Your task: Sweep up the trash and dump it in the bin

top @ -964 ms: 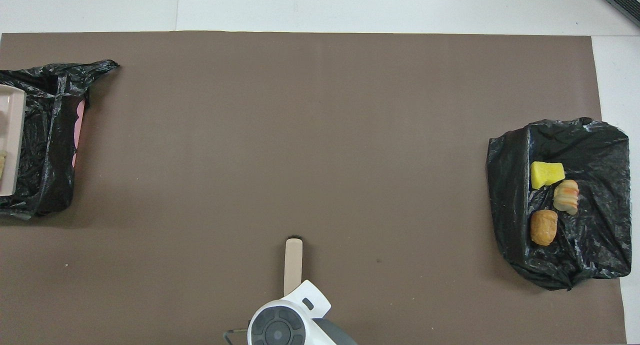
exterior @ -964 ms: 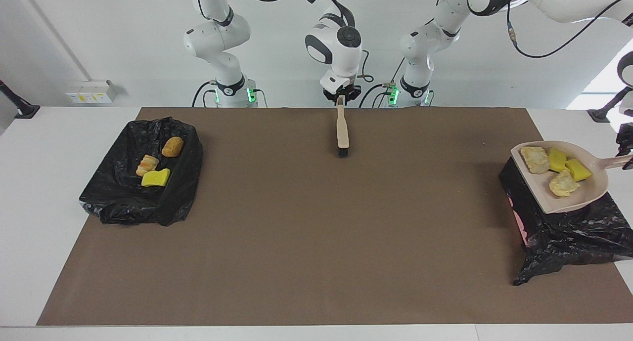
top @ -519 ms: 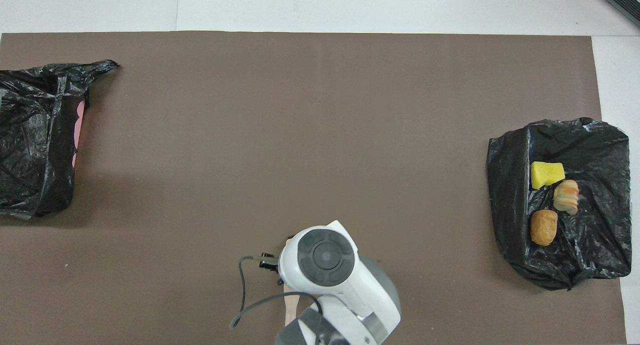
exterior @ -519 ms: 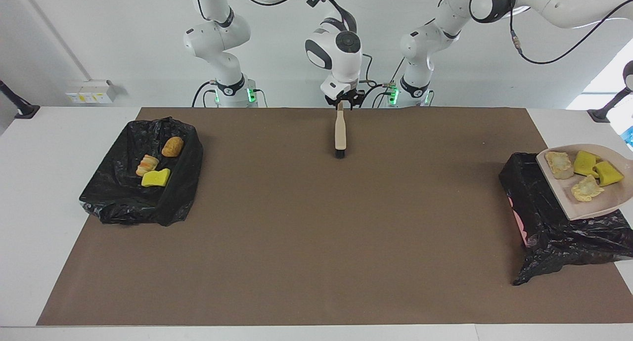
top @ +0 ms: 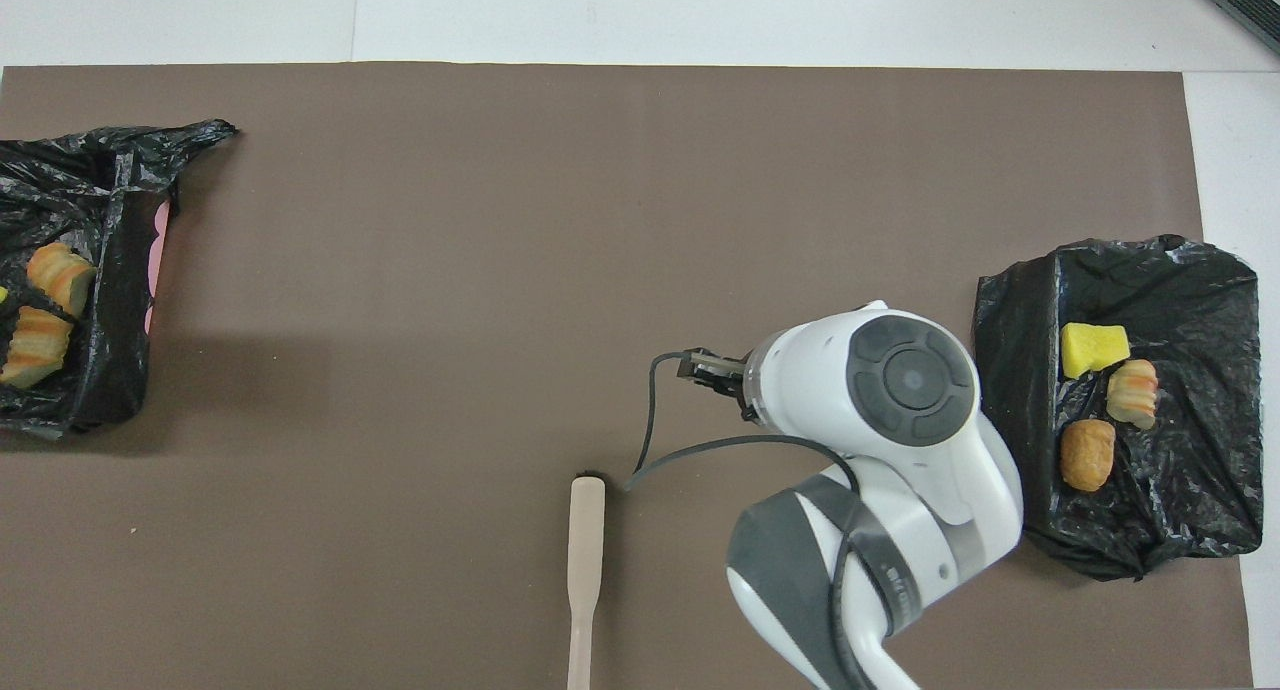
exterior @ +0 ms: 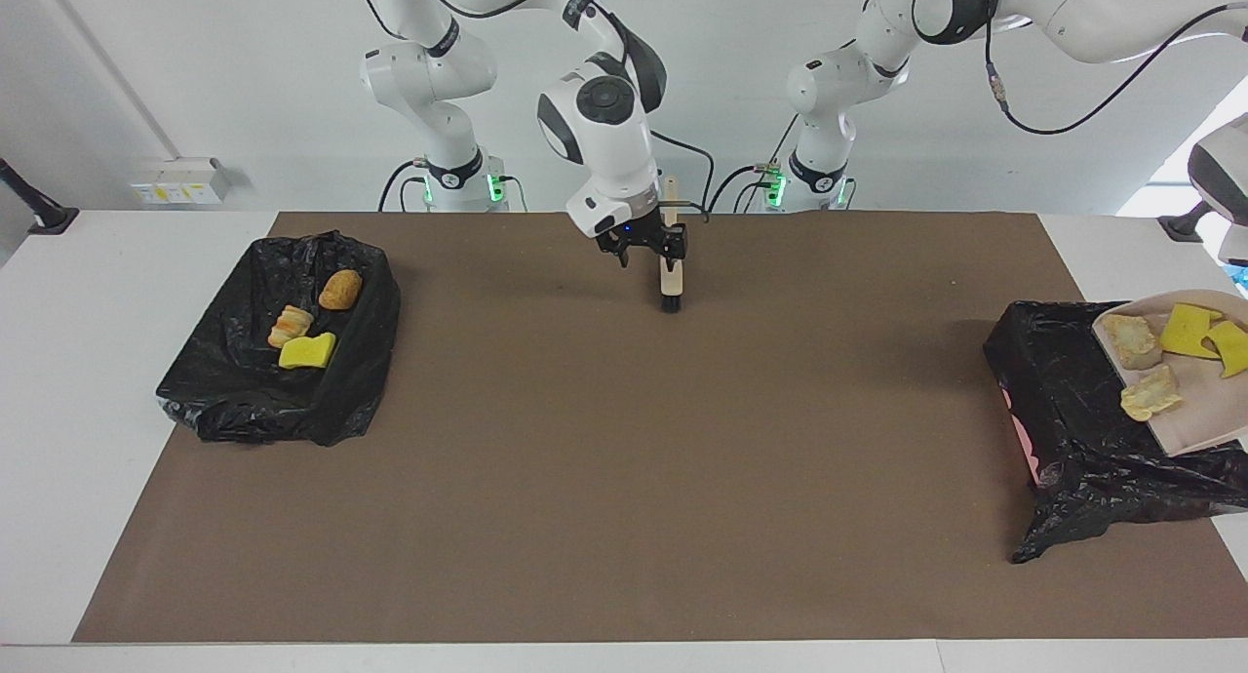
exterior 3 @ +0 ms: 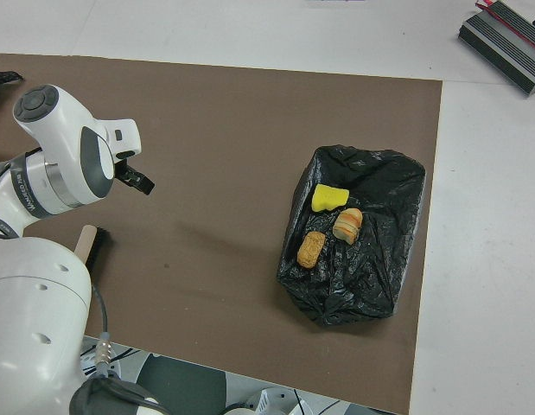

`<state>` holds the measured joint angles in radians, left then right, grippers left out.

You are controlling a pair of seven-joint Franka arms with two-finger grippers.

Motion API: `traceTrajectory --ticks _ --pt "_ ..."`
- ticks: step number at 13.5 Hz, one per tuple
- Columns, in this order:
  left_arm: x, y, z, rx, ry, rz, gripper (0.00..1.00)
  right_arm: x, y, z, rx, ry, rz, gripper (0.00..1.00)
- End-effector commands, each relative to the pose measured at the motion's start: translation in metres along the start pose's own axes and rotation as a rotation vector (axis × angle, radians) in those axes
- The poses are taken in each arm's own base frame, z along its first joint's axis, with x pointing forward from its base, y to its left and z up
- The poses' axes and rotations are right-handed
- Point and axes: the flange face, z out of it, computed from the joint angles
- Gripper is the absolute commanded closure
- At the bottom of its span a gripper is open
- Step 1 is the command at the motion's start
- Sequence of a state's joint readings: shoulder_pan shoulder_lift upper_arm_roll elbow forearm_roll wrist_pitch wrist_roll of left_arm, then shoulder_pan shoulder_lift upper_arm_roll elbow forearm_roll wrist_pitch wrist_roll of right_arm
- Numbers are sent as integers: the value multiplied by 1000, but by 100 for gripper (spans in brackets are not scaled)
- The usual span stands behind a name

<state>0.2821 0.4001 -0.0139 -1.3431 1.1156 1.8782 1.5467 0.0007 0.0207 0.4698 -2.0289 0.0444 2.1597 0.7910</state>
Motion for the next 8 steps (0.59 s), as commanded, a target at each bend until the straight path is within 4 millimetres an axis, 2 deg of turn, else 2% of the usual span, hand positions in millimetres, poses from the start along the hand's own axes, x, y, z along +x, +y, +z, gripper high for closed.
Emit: traceTrajectory --ticks 1,3,4,6,8 --pt "4 8 -22 -44 -96 -73 100 34 36 -37 -29 37 -26 0" --pt "2 9 -35 -42 -136 -70 100 59 60 -75 -60 6 -85 0" --pt "-6 12 -40 -37 -145 -79 100 68 69 -94 -70 -6 -109 0" --pt "-14 17 -52 -21 -137 -89 100 84 91 -131 -84 -13 -135 0" --pt "-15 19 -61 -12 -103 -109 100 92 109 -172 -92 -21 -134 0"
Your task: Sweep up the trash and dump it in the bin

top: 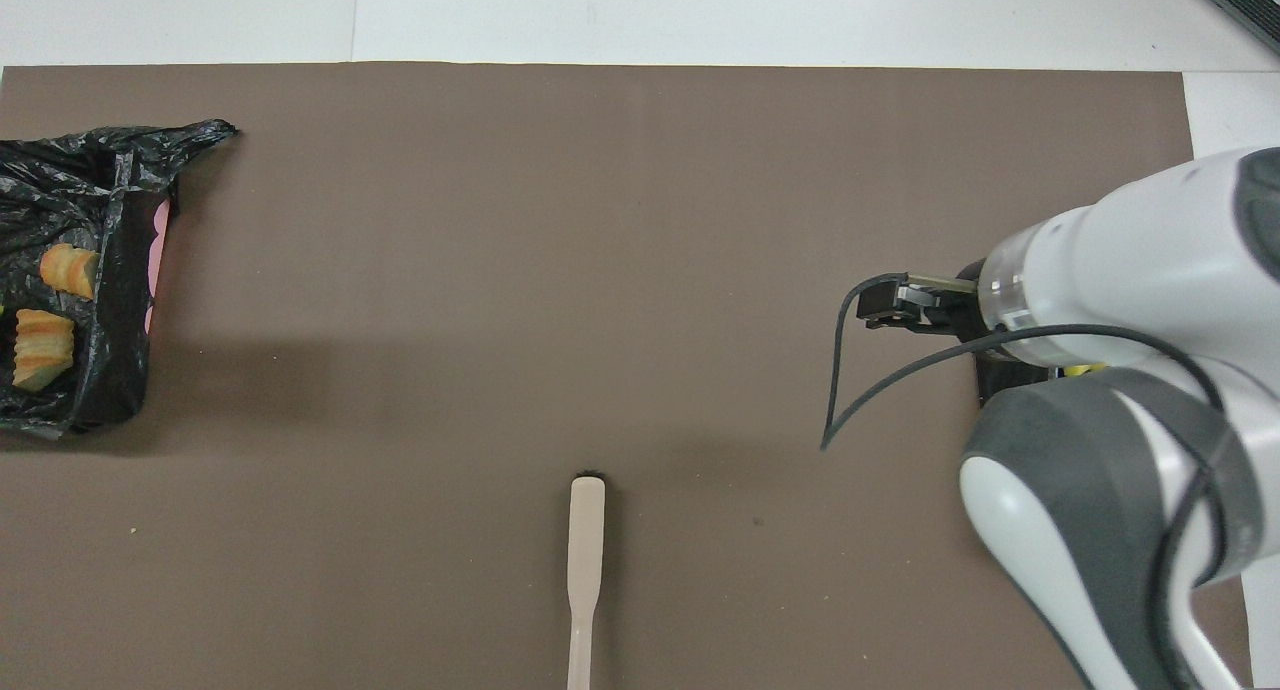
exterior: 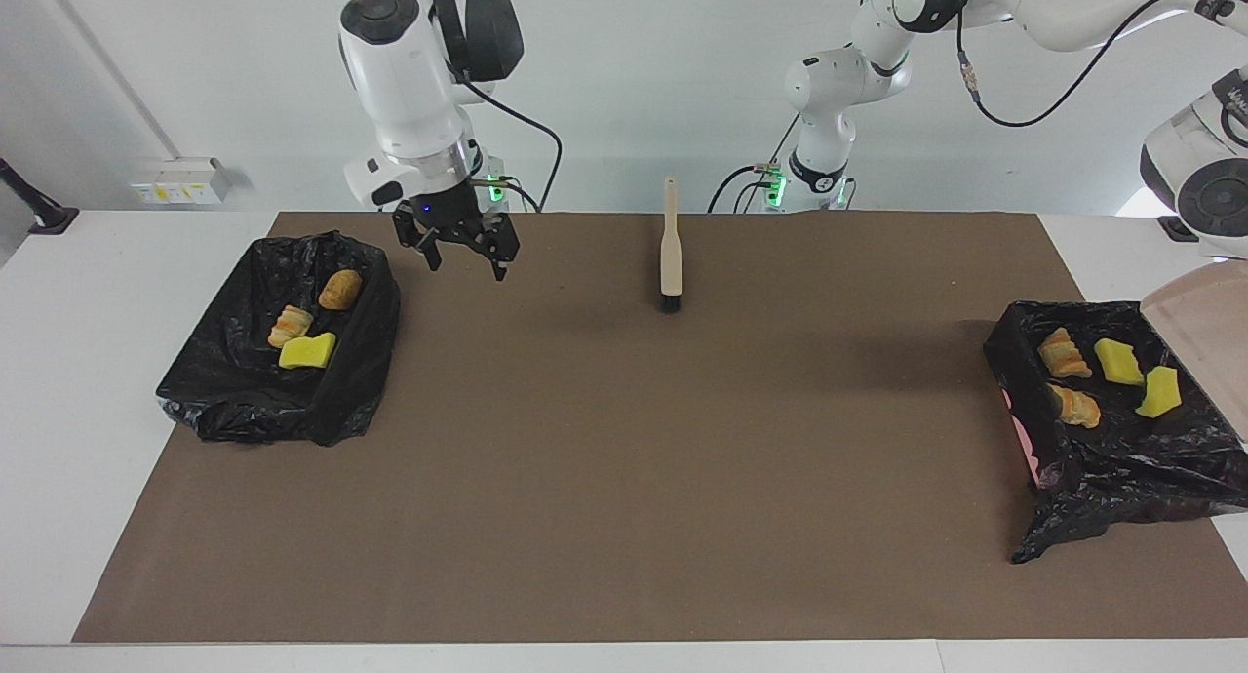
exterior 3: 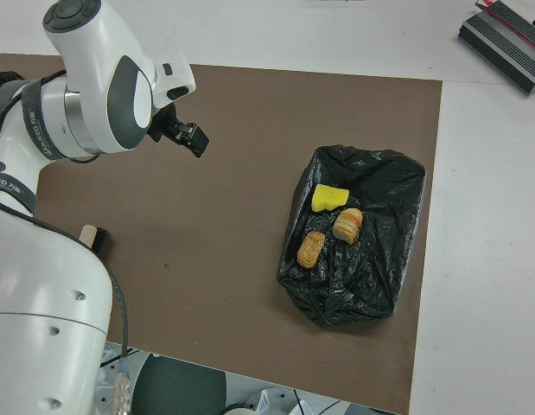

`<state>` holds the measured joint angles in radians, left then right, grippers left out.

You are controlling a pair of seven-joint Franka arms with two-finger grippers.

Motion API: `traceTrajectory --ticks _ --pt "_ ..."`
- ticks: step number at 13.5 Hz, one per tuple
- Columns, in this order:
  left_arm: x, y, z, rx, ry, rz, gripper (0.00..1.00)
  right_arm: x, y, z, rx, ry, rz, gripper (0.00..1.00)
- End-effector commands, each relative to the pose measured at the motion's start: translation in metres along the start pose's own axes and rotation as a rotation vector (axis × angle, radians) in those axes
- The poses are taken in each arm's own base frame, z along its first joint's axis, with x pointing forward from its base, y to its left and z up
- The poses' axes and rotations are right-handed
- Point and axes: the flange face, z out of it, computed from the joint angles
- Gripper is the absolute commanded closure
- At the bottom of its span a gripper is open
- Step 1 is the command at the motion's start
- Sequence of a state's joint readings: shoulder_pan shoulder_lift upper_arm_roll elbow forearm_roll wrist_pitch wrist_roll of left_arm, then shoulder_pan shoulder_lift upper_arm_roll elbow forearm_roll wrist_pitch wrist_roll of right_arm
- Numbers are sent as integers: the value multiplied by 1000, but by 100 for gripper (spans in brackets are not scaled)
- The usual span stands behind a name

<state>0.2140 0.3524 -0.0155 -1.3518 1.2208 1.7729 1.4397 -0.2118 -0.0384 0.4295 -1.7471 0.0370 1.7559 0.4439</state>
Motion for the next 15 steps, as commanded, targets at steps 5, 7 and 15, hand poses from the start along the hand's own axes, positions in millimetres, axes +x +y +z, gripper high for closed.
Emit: traceTrajectory --ticks 5,7,15 --pt "20 20 -45 -59 287 -74 100 7 53 -47 -73 -62 34 0" --pt "34 24 -48 -106 414 -120 100 4 56 -48 -76 -78 34 0" --pt "115 58 -88 -249 755 -190 100 14 92 -53 -81 -112 82 0"
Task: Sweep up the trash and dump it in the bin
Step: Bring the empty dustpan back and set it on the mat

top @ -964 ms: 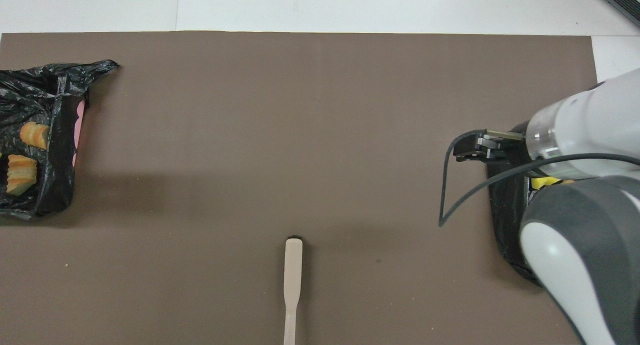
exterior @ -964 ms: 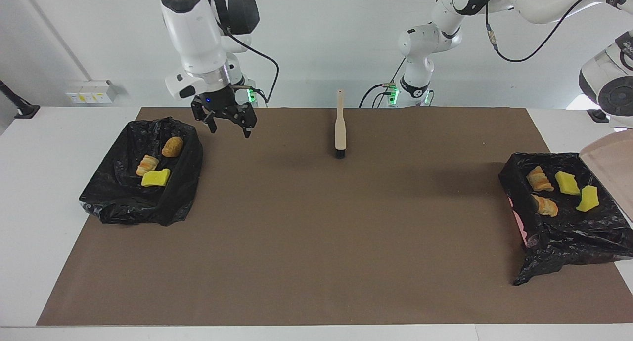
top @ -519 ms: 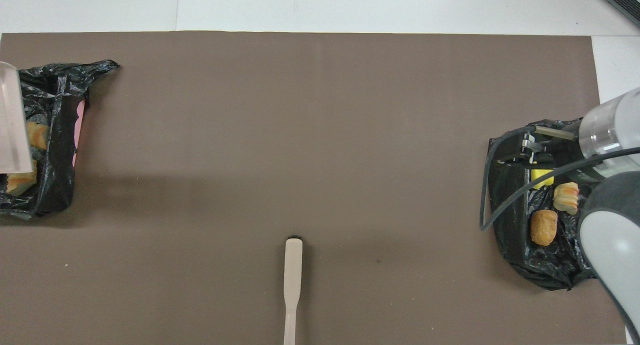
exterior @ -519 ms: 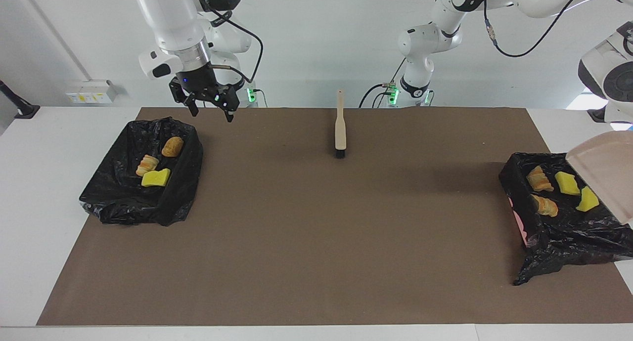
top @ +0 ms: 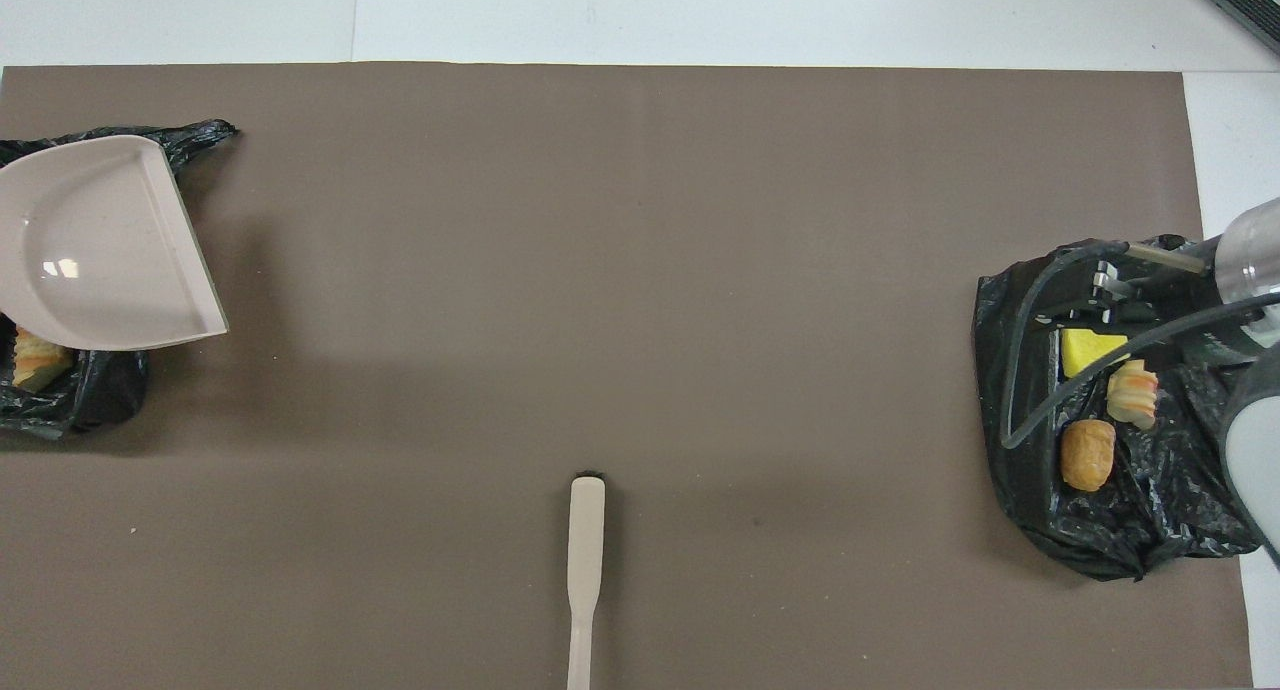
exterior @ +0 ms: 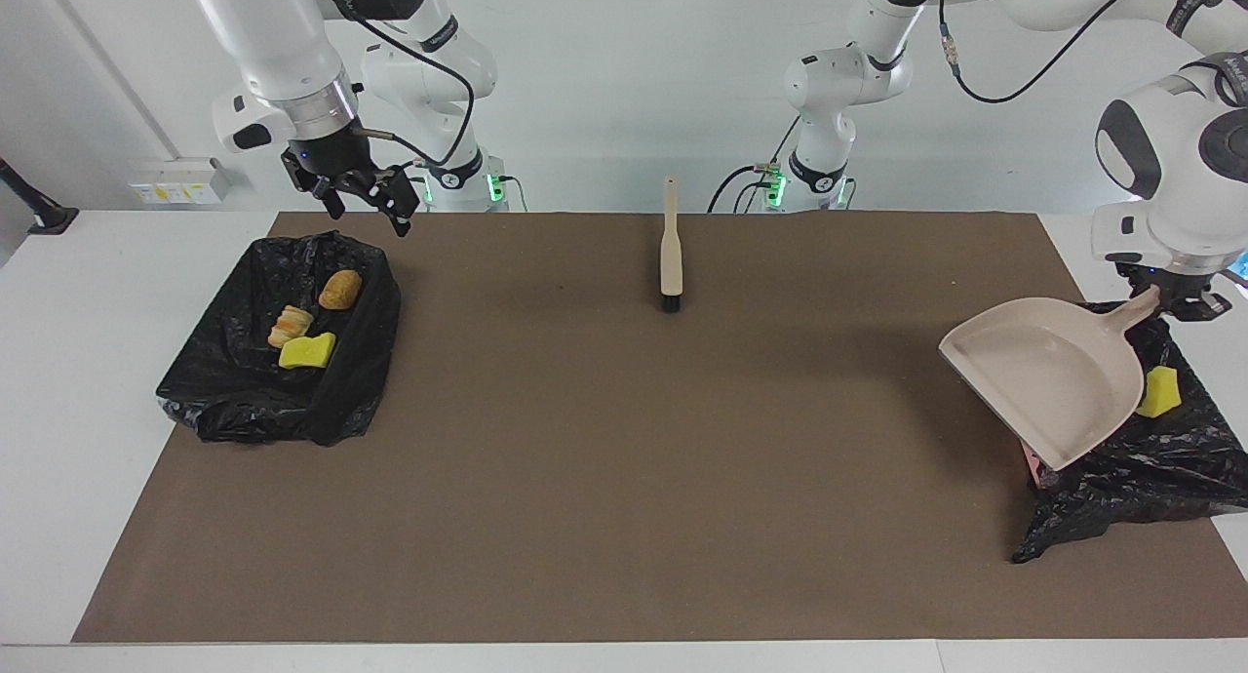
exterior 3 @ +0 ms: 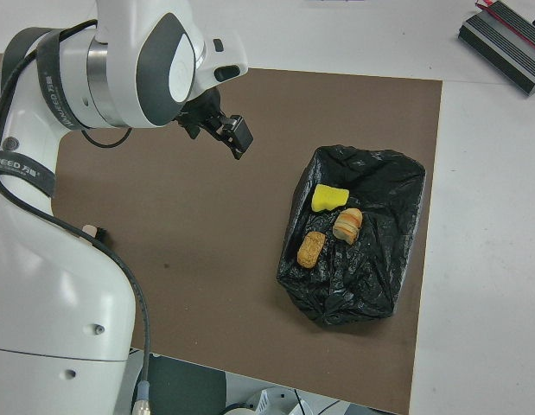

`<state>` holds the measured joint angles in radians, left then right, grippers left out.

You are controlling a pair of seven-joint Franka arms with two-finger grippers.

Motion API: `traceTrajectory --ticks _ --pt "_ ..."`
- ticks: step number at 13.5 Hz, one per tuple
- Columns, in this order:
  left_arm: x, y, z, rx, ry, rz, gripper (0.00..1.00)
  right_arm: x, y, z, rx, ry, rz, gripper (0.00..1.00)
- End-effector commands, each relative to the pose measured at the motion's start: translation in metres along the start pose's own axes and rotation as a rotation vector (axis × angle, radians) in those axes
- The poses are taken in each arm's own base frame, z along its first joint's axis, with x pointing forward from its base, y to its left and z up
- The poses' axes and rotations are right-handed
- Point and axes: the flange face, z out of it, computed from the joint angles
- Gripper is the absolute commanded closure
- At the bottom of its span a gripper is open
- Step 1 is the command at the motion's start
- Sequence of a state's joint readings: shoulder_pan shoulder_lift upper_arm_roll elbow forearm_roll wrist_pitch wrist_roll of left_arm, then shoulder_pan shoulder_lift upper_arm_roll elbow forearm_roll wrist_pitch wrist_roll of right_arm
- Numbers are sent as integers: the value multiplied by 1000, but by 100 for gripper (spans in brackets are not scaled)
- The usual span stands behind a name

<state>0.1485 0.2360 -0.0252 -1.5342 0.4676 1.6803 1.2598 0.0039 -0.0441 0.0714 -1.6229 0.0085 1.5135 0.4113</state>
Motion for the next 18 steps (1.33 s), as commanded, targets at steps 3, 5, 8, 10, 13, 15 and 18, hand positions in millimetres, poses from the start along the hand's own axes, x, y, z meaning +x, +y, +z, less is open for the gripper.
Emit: traceTrajectory --ticks 3,5,8,10,13,15,18 --pt "94 46 23 -70 56 -154 100 6 15 -10 -58 -10 -13 0" --pt "130 59 27 -89 116 -235 100 6 10 -10 -57 -2 -22 0" --pt "192 85 17 -154 164 -467 100 5 4 -8 -56 6 -35 0" --pt "245 106 6 -177 202 -568 100 5 4 -8 -52 6 -36 0" --pt "299 134 -6 -241 264 -615 100 5 6 -7 -50 2 -31 0" --pt "333 164 -30 -267 273 -710 100 5 8 -7 -50 -2 -30 0" --pt "371 205 -62 -326 299 -777 100 0 3 -6 -55 -1 -39 0"
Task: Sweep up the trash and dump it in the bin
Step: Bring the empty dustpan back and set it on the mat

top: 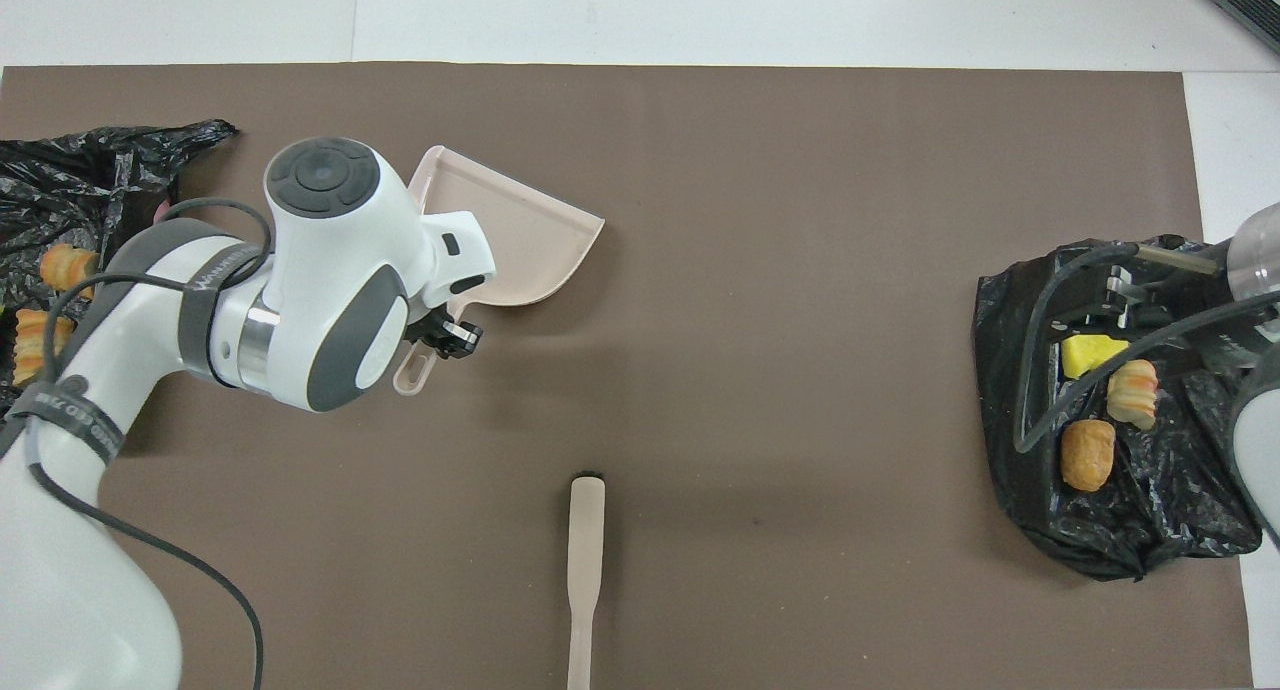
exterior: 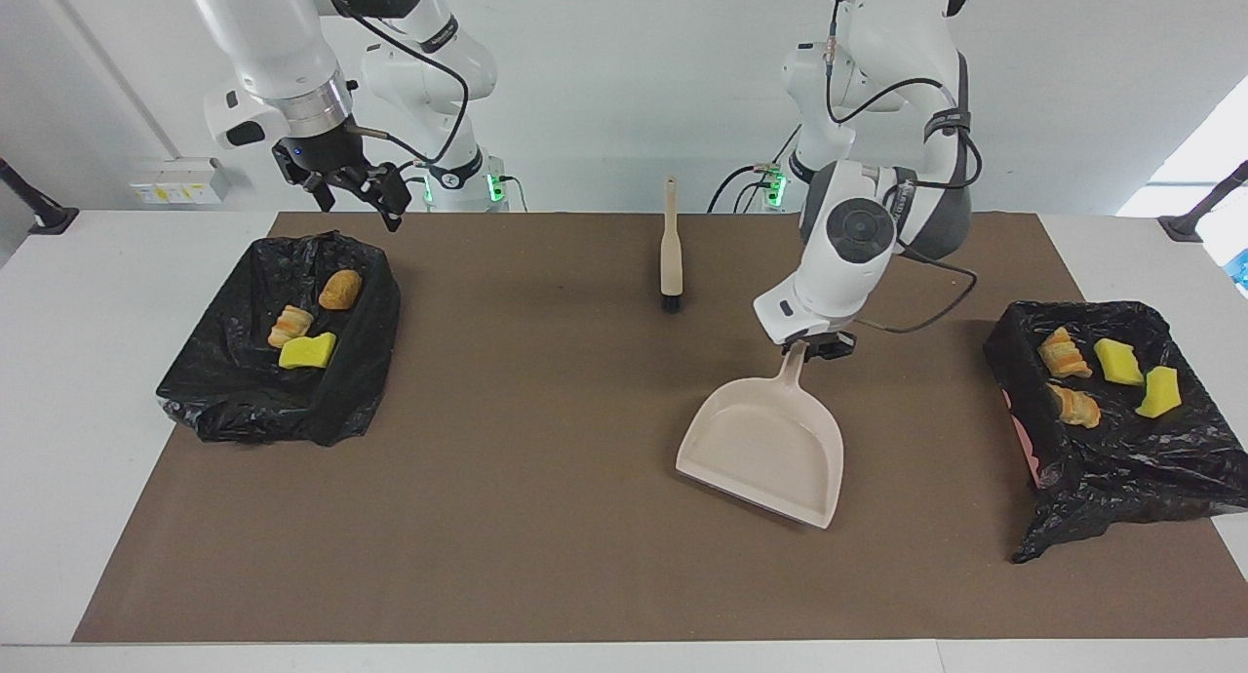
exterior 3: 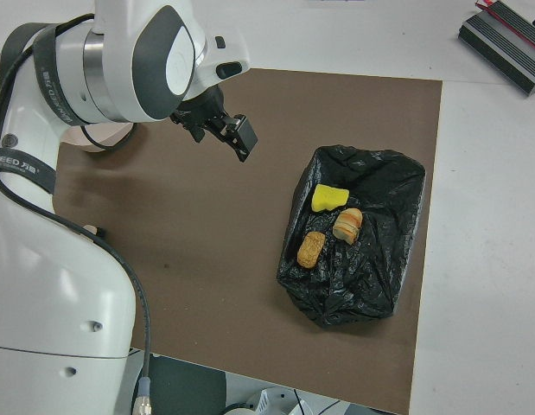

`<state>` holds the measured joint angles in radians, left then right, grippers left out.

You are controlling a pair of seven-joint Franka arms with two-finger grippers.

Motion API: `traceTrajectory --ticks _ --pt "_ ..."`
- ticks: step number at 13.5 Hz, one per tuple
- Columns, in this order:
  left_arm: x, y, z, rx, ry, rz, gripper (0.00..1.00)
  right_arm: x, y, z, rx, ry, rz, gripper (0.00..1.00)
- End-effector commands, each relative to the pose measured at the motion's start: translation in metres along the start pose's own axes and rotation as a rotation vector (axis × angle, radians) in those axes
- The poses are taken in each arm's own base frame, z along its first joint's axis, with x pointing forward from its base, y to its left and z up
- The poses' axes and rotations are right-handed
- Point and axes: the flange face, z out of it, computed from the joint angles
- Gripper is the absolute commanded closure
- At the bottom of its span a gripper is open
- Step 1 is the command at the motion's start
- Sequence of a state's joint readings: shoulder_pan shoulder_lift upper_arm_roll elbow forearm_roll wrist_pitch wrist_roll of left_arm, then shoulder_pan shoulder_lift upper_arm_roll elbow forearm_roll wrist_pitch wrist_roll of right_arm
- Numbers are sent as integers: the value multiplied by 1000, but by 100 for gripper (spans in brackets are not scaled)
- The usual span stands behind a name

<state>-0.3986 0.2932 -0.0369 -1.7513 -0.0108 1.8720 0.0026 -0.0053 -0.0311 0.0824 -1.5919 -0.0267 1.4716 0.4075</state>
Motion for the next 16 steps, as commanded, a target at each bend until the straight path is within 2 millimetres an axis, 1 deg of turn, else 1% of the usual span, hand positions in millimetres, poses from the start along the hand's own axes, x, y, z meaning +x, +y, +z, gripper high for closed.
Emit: traceTrajectory --ticks 1,3,5,6,7,8,10,11,13,15,16 --pt "0 41 -13 -37 26 -41 100 -1 0 -1 -13 6 -37 0" --pt "2 81 -1 -60 18 -87 100 -1 0 0 -10 3 -36 0" --pt "6 90 -6 -119 45 -169 100 -1 0 0 -6 3 -37 0" --pt "9 93 -4 -136 71 -225 100 -2 -1 0 -4 2 -38 0" --pt "7 107 3 -136 82 -223 100 -2 -1 -1 -2 3 -39 0" --pt "7 113 3 -140 91 -225 100 -3 -2 -1 -1 3 -40 0" --pt "8 119 6 -144 93 -283 100 -2 -1 -1 -1 2 -40 0" --pt "10 125 20 -134 73 -279 100 -2 -1 -1 -1 2 -39 0" --pt "13 128 29 -133 68 -301 100 -3 -2 -1 0 2 -42 0" --pt "14 129 24 -139 74 -383 100 -2 -2 -1 1 2 -40 0" --pt "15 121 23 -144 73 -414 79 -1 -1 -1 2 1 -39 0"
